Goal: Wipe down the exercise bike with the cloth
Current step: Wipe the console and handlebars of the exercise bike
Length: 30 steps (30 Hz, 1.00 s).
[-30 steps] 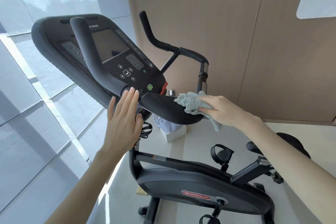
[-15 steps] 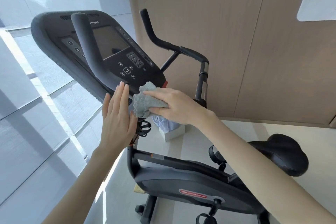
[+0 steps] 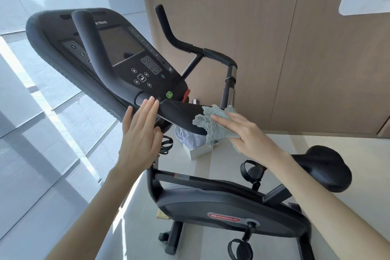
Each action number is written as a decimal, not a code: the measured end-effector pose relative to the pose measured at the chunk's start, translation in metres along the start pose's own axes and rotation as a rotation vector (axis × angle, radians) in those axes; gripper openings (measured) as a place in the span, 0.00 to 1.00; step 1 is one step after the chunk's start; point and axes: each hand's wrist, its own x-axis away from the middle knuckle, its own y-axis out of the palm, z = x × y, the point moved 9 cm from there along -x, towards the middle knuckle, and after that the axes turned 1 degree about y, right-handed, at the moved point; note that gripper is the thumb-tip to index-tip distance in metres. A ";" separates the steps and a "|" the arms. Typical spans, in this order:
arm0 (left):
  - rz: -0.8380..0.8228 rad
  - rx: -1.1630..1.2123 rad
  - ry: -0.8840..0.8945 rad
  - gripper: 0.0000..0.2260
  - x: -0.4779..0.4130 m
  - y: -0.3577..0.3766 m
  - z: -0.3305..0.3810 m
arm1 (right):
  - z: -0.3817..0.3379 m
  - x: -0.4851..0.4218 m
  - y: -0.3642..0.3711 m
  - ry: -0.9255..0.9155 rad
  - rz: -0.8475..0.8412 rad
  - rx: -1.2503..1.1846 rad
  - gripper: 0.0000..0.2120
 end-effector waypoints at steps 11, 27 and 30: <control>0.070 0.047 -0.043 0.26 0.001 -0.014 -0.007 | -0.041 -0.117 0.008 0.139 -0.145 -0.357 0.16; 0.038 0.043 0.013 0.24 0.000 -0.007 0.002 | 0.032 -0.039 -0.004 0.225 0.060 -0.167 0.15; 0.013 0.043 0.020 0.24 0.002 -0.002 0.003 | 0.047 -0.004 -0.003 0.353 0.215 -0.231 0.15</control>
